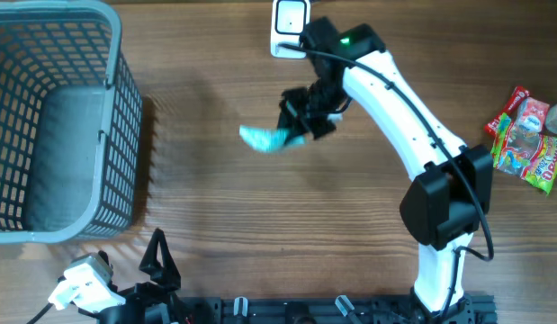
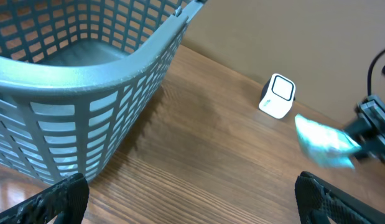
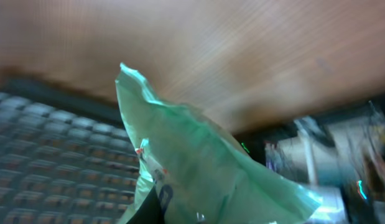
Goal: Scan the item barcode
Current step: 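Hold the wipes pack in front of the white scanner, then carry the wipes pack to the right edge and release it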
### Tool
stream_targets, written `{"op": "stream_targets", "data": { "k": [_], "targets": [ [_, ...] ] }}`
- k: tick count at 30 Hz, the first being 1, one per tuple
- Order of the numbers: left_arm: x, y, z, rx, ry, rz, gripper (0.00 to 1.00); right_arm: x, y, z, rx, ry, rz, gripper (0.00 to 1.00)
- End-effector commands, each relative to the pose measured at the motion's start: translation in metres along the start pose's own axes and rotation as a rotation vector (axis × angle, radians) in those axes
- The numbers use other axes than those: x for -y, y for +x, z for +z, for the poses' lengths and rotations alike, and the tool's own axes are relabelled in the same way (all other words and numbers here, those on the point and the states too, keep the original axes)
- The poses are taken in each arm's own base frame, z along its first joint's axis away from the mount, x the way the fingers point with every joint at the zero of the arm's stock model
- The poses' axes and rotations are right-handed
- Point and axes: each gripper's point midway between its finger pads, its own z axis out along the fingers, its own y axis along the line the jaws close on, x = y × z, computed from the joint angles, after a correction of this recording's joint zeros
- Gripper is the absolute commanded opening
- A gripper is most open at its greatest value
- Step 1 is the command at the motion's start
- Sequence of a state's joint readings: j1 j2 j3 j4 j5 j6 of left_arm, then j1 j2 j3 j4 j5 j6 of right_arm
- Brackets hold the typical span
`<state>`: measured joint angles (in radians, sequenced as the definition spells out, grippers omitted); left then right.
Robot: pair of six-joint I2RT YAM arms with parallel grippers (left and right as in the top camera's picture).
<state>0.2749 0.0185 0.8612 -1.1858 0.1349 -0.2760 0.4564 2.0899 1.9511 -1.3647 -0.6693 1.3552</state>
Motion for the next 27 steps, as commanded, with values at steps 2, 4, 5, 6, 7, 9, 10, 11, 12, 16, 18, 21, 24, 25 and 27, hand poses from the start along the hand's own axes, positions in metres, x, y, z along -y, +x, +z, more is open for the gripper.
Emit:
{"op": "stream_targets", "data": {
  "k": [2, 4, 5, 6, 7, 9, 10, 11, 12, 16, 18, 21, 24, 25, 27],
  "targets": [
    [0.0, 0.0, 0.0, 0.007, 0.0, -0.004, 1.0, -0.043, -0.104, -0.038, 0.53, -0.118, -0.176, 0.04],
    [0.0, 0.0, 0.0, 0.007, 0.0, -0.004, 1.0, -0.046, -0.146, -0.072, 0.843, -0.193, 0.064, 0.04],
    [0.0, 0.0, 0.0, 0.007, 0.0, -0.004, 1.0, -0.053, -0.153, -0.079, 0.899, -0.254, 0.128, 0.04],
    [0.0, 0.0, 0.0, 0.007, 0.0, -0.004, 1.0, -0.072, -0.158, -0.08, 0.914, -0.348, 0.158, 0.04],
    [0.0, 0.0, 0.0, 0.007, 0.0, -0.004, 1.0, -0.096, -0.161, -0.078, 0.901, -0.433, 0.123, 0.05],
    [0.0, 0.0, 0.0, 0.007, 0.0, -0.004, 1.0, -0.141, -0.171, -0.07, 0.889, -0.566, 0.015, 0.04],
    [0.0, 0.0, 0.0, 0.007, 0.0, -0.004, 1.0, -0.169, -0.182, -0.066, 0.921, -0.642, -0.086, 0.05],
    [0.0, 0.0, 0.0, 0.007, 0.0, -0.004, 1.0, -0.179, -0.188, -0.066, 0.953, -0.665, -0.136, 0.05],
    [0.0, 0.0, 0.0, 0.007, 0.0, -0.004, 1.0, -0.188, -0.204, -0.066, 1.035, -0.69, -0.166, 0.05],
    [0.0, 0.0, 0.0, 0.007, 0.0, -0.004, 1.0, -0.198, -0.237, -0.074, 1.224, -0.76, -0.15, 0.05],
    [0.0, 0.0, 0.0, 0.007, 0.0, -0.004, 1.0, -0.195, -0.249, -0.071, 1.259, -0.759, -0.13, 0.04],
    [0.0, 0.0, 0.0, 0.007, 0.0, -0.004, 1.0, -0.195, -0.251, -0.075, 1.275, -0.773, -0.121, 0.05],
    [0.0, 0.0, 0.0, 0.007, 0.0, -0.004, 1.0, -0.199, -0.249, -0.077, 1.246, -0.808, -0.115, 0.05],
    [0.0, 0.0, 0.0, 0.007, 0.0, -0.004, 1.0, -0.2, -0.249, -0.074, 1.225, -0.813, -0.11, 0.05],
    [0.0, 0.0, 0.0, 0.007, 0.0, -0.004, 1.0, -0.195, -0.25, -0.075, 1.229, -0.771, -0.109, 0.05]
  ]
}}
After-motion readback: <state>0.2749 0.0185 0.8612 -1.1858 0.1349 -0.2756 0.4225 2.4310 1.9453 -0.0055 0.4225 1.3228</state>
